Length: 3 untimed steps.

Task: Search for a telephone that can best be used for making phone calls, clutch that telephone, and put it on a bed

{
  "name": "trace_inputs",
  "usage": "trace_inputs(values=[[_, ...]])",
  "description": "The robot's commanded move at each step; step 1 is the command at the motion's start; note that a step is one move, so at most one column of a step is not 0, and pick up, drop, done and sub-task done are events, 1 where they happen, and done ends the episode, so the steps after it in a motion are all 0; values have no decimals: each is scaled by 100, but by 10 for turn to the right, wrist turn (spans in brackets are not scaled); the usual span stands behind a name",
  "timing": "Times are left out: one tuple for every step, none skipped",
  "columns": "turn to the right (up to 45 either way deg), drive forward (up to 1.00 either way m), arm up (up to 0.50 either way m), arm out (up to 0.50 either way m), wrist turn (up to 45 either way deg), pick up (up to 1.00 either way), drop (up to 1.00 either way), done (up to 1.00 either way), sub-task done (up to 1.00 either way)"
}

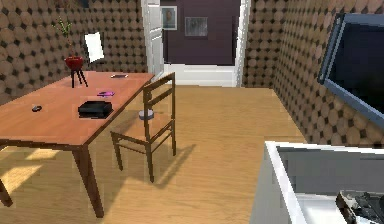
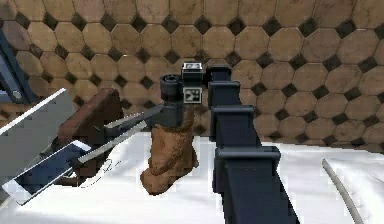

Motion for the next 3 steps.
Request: trace_inputs(values=[[0, 0, 0, 0, 450, 0, 0, 0, 0], [0, 0, 0, 0, 450, 0, 0, 0, 0], [0, 0, 0, 0, 150, 0, 0, 0, 0]])
